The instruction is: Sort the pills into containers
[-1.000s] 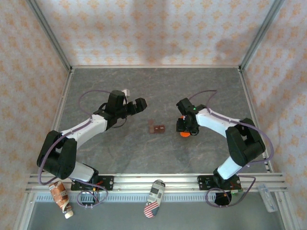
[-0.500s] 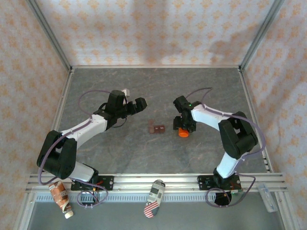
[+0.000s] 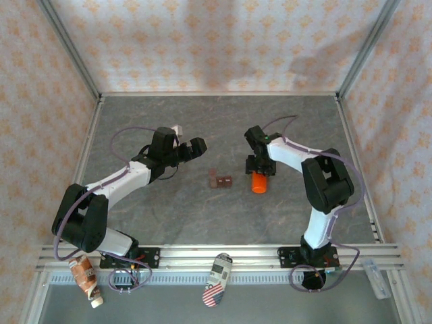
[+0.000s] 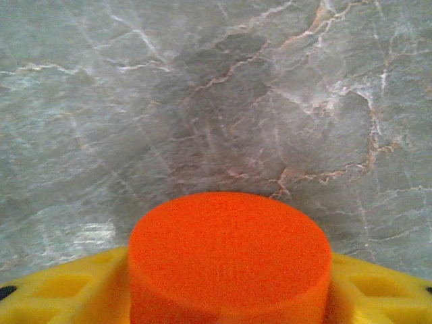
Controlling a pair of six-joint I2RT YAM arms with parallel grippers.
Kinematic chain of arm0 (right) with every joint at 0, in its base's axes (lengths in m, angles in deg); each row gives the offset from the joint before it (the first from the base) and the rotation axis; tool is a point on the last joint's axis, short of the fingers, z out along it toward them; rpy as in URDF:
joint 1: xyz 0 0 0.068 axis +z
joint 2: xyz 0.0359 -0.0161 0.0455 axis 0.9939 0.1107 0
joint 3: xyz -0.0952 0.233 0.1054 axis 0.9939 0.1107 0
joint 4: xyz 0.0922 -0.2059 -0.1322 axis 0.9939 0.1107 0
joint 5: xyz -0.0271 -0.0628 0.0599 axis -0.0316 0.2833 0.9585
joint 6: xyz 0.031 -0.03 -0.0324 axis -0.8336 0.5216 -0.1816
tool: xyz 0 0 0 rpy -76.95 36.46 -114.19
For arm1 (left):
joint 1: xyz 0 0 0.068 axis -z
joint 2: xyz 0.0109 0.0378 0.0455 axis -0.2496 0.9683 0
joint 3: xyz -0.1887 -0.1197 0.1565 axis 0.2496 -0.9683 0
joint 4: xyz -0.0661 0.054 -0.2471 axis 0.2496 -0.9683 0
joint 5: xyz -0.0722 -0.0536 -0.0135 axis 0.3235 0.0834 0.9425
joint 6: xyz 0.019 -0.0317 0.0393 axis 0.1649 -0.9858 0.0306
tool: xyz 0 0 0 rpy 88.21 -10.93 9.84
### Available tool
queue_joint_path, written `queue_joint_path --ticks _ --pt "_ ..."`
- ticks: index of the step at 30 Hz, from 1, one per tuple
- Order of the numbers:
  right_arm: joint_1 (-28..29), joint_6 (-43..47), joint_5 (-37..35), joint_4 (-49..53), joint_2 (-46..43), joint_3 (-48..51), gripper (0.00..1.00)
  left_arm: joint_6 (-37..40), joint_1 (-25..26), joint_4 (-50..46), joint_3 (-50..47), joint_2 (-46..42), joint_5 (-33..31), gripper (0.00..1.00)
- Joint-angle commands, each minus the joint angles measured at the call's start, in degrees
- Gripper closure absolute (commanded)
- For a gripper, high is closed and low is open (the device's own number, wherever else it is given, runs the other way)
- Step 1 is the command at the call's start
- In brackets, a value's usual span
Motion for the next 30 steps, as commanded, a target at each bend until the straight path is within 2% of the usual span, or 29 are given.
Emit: queue_joint_path --ticks 1,6,9,16,20,25,28,30 --pt "-0.4 0.7 0.8 1.9 0.9 -0.8 0.41 0.6 0.4 1.0 0.6 -1.3 -0.2 0.0" --pt "-0.4 1.3 2.8 2.1 -0.5 -0.7 0.67 1.6 0.4 1.3 0.9 -1.9 1.3 0.0" --pt "-0.7 1.2 3.1 3.5 -4.7 -2.3 0.75 2.8 0.6 3.0 1.1 -2.5 5.1 0.0" --pt "-1.0 1.3 6.4 4.5 -14.9 -11.1 0.75 9.1 4.4 8.7 0.6 -4.2 10.3 0.0" --pt "-0.9 1.8 12.0 -1.9 -19.4 -12.8 0.75 10.3 6.9 19.2 -2.1 -4.3 13.7 0.0" --pt "-0.4 1.5 20.3 -12.9 -24.0 -10.8 0.75 15.8 9.8 29.4 -4.5 -3.9 16.1 0.01" --pt "0.9 1.2 22.0 -16.2 -25.3 -10.0 0.75 19.7 11.5 32.7 -5.1 -4.0 15.7 0.01" --pt "1.8 1.1 22.0 -17.4 -25.7 -9.4 0.75 19.7 11.9 35.2 -5.1 -3.6 16.1 0.01"
